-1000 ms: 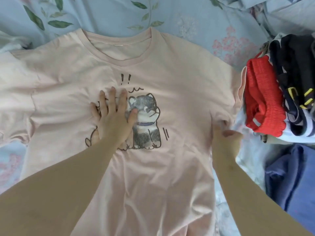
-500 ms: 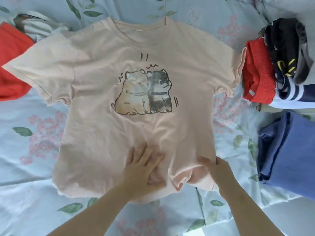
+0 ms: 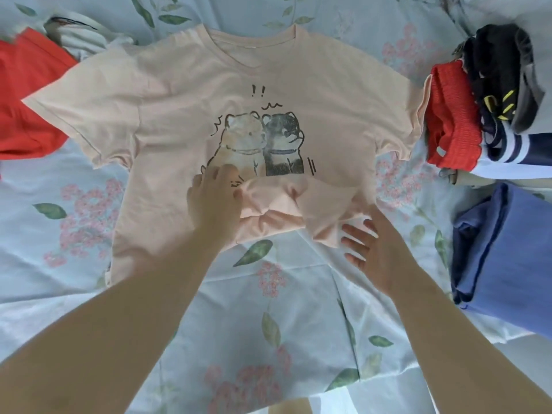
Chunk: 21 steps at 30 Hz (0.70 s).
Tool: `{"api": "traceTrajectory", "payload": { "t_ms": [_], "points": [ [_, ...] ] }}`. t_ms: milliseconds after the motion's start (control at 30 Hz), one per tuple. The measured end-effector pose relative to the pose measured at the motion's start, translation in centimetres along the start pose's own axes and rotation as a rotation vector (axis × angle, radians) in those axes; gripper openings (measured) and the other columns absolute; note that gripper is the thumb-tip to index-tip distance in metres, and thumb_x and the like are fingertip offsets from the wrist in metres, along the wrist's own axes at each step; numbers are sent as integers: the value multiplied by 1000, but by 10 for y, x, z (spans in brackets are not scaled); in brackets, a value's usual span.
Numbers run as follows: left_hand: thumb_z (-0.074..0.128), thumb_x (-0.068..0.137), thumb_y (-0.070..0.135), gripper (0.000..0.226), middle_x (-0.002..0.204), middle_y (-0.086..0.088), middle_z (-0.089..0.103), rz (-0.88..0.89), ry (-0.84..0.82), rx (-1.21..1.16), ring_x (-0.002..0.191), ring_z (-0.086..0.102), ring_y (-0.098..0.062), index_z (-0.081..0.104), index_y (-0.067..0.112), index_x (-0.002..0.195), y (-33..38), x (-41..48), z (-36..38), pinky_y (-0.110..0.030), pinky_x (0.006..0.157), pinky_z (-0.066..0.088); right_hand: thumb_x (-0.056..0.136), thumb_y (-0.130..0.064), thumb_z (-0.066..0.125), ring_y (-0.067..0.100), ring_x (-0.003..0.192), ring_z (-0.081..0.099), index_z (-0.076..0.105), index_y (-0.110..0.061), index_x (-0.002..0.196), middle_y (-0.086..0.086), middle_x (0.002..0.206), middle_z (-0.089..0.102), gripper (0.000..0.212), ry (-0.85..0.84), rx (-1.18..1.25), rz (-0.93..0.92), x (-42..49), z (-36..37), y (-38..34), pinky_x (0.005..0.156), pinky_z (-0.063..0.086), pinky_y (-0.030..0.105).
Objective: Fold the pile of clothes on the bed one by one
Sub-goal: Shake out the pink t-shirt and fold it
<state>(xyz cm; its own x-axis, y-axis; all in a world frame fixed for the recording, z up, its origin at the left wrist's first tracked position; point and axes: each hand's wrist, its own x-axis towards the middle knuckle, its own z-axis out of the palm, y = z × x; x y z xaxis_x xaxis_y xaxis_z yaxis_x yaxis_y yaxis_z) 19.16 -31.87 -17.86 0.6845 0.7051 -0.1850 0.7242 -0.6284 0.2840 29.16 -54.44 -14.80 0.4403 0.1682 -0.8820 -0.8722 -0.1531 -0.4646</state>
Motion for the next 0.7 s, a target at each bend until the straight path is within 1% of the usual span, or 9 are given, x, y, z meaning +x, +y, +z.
{"api": "traceTrajectory", "payload": {
  "t_ms": [133, 200, 267, 333, 400, 467, 533, 633, 700],
  "points": [
    [72, 73, 20, 27, 94, -16, 61, 240, 122, 100, 83, 60, -37, 63, 10, 95, -4, -43, 31, -40, 68, 47, 72, -41, 62, 18, 94, 56, 59, -19, 85, -1, 93, 61, 26, -85, -268, -144, 3, 14, 24, 81, 39, 30],
    [58, 75, 42, 39, 104, -10, 64, 254, 72, 138, 93, 62, -34, 65, 15, 102, -17, -58, 45, -41, 77, 48, 58, -45, 67, 13, 99, 56, 60, -15, 106, -4, 104, 62, 57, -86, -397, -307, 9, 18, 34, 79, 40, 24],
    [50, 75, 53, 58, 116, -9, 63, 305, 29, 197, 107, 59, -30, 60, 14, 117, -29, -64, 52, -40, 92, 42, 54, -51, 70, 12, 113, 51, 51, -19, 123, -5, 122, 56, 79, -56, -559, -437, 15, 22, 40, 90, 43, 31],
    [71, 68, 43, 61, 118, -9, 63, 361, 45, 211, 110, 54, -27, 54, 15, 119, -35, -60, 53, -38, 93, 36, 54, -56, 69, 22, 120, 46, 48, -20, 125, -3, 130, 50, 82, 57, -862, -522, 23, 25, 46, 97, 42, 44],
    [82, 60, 24, 59, 112, -6, 65, 367, 47, 215, 104, 59, -28, 59, 16, 114, -35, -52, 48, -38, 82, 45, 70, -45, 69, 29, 115, 47, 55, -14, 115, 1, 127, 51, 57, 159, -1064, -623, 28, 30, 43, 93, 43, 48],
    [78, 67, 9, 42, 111, -7, 65, 368, 5, 124, 97, 63, -34, 66, 14, 107, -36, -41, 38, -41, 72, 50, 87, -33, 61, 29, 93, 54, 60, -11, 90, 4, 98, 60, 23, 175, -1017, -684, 24, 35, 35, 78, 47, 43],
    [70, 75, 4, 32, 117, -9, 64, 333, -27, 38, 97, 61, -38, 68, 12, 106, -34, -37, 28, -45, 73, 49, 93, -27, 53, 22, 76, 54, 57, -12, 83, 0, 75, 57, 19, 97, -809, -609, 13, 36, 23, 69, 44, 34],
    [73, 72, 9, 29, 105, -10, 63, 273, 37, 30, 93, 59, -38, 67, 12, 100, -25, -52, 19, -42, 73, 47, 91, -16, 49, 15, 77, 51, 60, -13, 90, 0, 80, 57, 12, 64, -409, -496, -6, 28, 7, 71, 40, 28],
    [72, 78, 17, 16, 93, -3, 60, 125, 26, -172, 87, 57, -29, 65, 14, 91, -10, -73, 9, -34, 70, 45, 90, -11, 46, 14, 79, 51, 58, -19, 83, -1, 82, 55, 16, 93, -219, -411, -18, 20, 1, 72, 41, 29]
  ]
}}
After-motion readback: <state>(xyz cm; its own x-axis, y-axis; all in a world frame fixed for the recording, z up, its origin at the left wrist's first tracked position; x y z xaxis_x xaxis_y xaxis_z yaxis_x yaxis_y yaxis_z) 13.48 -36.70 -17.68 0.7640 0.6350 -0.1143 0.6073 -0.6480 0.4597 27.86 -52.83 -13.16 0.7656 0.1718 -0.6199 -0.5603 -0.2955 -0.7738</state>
